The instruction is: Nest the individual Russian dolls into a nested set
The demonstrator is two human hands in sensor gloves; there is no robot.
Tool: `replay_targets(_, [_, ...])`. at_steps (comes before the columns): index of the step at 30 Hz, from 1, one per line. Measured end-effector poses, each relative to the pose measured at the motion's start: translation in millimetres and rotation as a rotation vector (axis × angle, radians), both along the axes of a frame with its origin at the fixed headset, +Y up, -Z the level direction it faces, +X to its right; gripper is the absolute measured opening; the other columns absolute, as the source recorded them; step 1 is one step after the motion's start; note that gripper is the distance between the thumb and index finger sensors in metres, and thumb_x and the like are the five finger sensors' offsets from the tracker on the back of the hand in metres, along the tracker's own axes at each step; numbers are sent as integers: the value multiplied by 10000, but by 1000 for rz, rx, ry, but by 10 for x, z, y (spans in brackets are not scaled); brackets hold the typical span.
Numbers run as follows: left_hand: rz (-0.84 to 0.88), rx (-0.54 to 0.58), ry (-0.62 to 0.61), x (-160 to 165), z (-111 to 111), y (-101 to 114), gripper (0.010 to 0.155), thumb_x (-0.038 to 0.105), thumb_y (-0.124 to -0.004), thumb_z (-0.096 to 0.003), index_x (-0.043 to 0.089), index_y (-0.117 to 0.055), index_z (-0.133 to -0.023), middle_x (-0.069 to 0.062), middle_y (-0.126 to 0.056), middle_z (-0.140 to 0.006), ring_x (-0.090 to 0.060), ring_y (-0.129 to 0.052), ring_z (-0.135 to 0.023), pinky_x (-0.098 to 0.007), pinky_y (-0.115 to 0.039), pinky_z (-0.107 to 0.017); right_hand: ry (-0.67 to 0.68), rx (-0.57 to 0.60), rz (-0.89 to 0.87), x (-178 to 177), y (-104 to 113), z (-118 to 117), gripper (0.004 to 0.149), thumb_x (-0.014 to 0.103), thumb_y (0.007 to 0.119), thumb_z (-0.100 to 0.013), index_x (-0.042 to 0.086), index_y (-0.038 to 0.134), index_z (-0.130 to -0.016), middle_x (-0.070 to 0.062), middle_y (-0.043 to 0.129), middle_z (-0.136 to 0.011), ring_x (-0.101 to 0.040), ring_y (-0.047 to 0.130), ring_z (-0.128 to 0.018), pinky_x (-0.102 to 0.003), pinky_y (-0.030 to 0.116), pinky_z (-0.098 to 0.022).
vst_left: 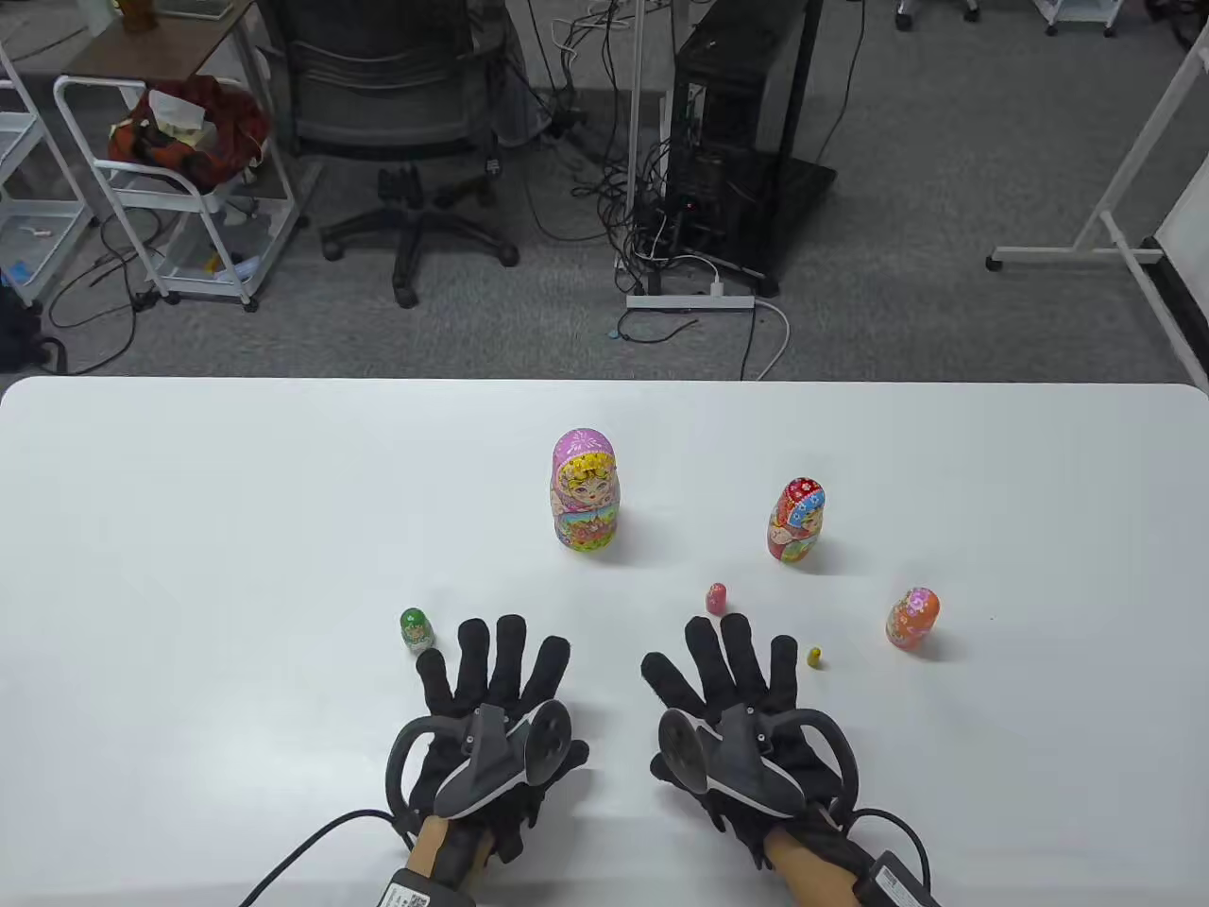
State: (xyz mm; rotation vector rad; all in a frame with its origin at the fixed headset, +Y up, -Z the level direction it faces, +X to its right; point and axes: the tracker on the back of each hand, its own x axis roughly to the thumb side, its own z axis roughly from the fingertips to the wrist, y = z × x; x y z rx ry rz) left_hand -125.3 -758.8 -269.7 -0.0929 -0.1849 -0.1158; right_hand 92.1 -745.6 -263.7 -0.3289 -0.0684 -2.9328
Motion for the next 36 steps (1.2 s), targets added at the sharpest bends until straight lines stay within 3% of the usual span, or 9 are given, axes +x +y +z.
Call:
replay_targets(13, [121, -35, 2, -73, -127, 21, 988, 797, -590, -384, 375, -25, -1077, -103, 40, -1167, -427, -52, -1081, -743, -122, -674, -54, 29, -7, 43, 21, -40, 823, 674, 642, -444, 480, 47, -979, -12, -96, -1106, -324, -19, -1068, -661, 123, -751])
replay_targets(17, [114, -16, 4, -16, -149, 144, 965, 778, -603, -391, 364, -87, -1094, -105, -2, -1179, -426, -86, -1088, -738, -145, -687, -121, 121, -98, 108, 229, -112, 813, 663, 655, -455, 477, 83, -1002, 5, -72, -1124, -296, -1, -1083, -629, 158, -789])
replay_targets(21, [118, -27, 21, 65, -236, 179, 950, 765, -606, -398, 359, -111, -1100, -110, -24, -1182, -422, -113, -1093, -734, -161, -691, -276, 220, -120, 186, 463, -435, 723, 566, 678, -496, 452, 198, -1024, 28, 93, -1160, -265, 196, -1100, -547, 312, -834])
replay_targets(23, [171, -12, 30, 62, -242, 154, 935, 752, -614, -400, 362, -141, -1106, -106, -29, -1185, -418, -107, -1095, -739, -137, -681, -365, 275, -45, 205, 470, -674, 607, 486, 694, -514, 478, 340, -1006, 51, 297, -1150, -227, 474, -1006, -444, 543, -755])
replay_targets(25, [193, 12, 19, 19, -255, 138, 933, 745, -629, -397, 363, -158, -1106, -105, -50, -1187, -418, -128, -1095, -739, -147, -681, -406, 181, 64, 201, 380, -937, 527, 476, 675, -525, 518, 419, -983, 92, 468, -1124, -188, 618, -960, -407, 638, -708])
replay_targets(29, [161, -11, -5, -57, -277, 87, 936, 752, -623, -402, 359, -150, -1108, -116, -50, -1186, -421, -133, -1094, -740, -159, -680, -437, -44, -12, 150, 116, -1308, 505, 487, 663, -527, 583, 425, -961, 136, 554, -1117, -168, 675, -962, -413, 638, -720])
replay_targets(34, [207, -66, 6, -62, -312, 59, 932, 745, -624, -407, 356, -152, -1110, -122, -50, -1188, -422, -130, -1095, -739, -150, -680, -464, -117, 57, 105, -105, -1490, 425, 440, 685, -528, 493, 573, -935, 161, 755, -990, -133, 806, -872, -386, 698, -680])
replay_targets(36, [197, -59, -7, -40, -306, 80, 933, 746, -622, -409, 354, -150, -1111, -122, -52, -1188, -421, -132, -1095, -738, -150, -680, -465, -76, 17, 111, -134, -1491, 425, 434, 700, -517, 477, 595, -927, 163, 777, -966, -134, 818, -857, -383, 704, -676])
